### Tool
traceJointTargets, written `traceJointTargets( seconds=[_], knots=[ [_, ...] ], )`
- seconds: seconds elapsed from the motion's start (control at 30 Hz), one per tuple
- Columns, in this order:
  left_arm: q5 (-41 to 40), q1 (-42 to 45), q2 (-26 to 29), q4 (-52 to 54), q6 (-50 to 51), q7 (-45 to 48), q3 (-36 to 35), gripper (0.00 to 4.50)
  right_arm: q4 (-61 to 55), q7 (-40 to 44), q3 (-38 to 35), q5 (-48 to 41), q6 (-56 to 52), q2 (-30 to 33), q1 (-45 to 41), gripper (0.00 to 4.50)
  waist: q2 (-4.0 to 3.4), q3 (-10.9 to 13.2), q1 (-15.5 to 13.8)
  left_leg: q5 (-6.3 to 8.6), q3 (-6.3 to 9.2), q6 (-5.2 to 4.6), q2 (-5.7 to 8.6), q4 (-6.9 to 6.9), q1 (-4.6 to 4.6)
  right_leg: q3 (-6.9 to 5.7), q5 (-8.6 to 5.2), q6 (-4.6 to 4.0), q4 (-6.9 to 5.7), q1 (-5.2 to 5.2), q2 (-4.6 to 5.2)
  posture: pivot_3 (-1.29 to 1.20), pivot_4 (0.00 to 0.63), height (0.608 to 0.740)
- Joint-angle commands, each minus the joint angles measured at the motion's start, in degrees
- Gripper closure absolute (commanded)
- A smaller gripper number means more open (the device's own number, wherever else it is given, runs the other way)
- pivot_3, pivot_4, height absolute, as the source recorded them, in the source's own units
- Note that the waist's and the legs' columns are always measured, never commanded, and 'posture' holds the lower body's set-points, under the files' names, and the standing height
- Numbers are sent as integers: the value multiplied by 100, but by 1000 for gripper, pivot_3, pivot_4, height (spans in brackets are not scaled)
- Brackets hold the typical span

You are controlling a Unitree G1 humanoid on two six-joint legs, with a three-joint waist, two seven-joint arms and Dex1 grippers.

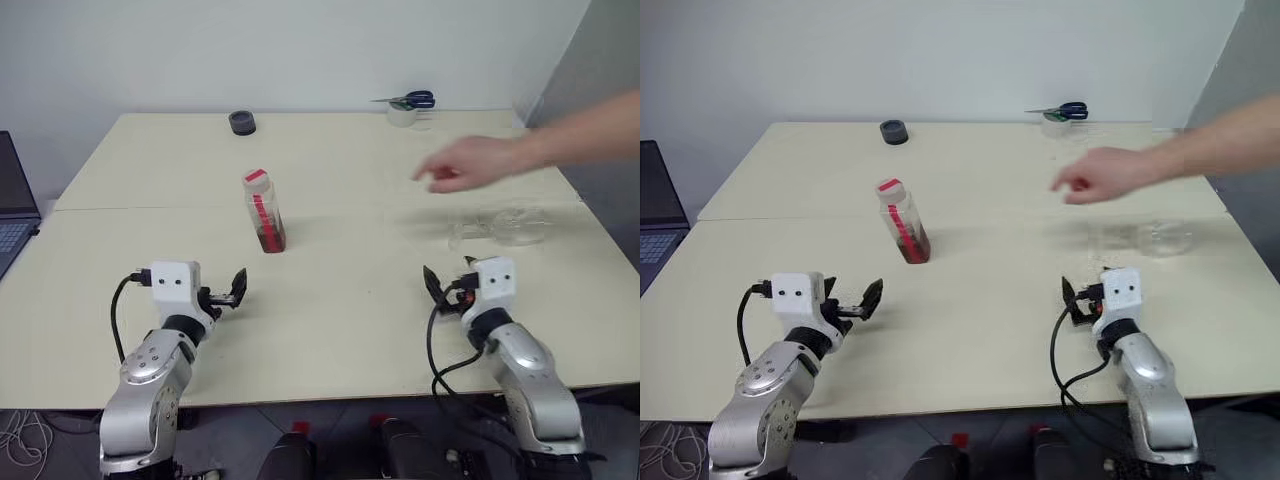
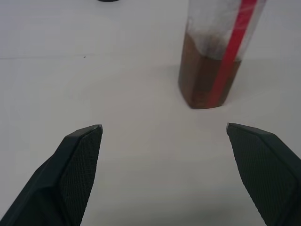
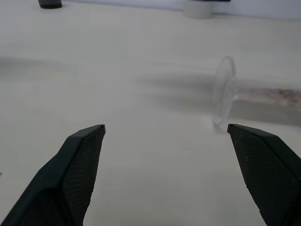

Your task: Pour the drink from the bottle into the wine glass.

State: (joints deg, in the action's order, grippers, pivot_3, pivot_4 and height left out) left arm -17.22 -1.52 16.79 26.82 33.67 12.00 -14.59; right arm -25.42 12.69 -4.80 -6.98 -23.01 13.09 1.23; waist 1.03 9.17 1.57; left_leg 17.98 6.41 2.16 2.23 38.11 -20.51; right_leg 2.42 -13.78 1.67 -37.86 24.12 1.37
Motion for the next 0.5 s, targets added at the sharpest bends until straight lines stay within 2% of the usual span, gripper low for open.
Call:
traceJointTargets(
  seconds=[0.03,0.5],
  knots=[
    [-127,-50,62,285,109,62,2,0,-249,-85,-112,-11,18,7,139,57,0,0,0,0,-1,0,0,-1,3,0,0,0,-2,-1,0,0,150,740],
    [-70,-43,3,322,87,-62,75,0,-146,-136,-2,96,130,-36,225,57,0,0,-1,0,-2,1,-1,-1,4,1,-1,-1,-2,-1,-2,0,150,740]
  ],
)
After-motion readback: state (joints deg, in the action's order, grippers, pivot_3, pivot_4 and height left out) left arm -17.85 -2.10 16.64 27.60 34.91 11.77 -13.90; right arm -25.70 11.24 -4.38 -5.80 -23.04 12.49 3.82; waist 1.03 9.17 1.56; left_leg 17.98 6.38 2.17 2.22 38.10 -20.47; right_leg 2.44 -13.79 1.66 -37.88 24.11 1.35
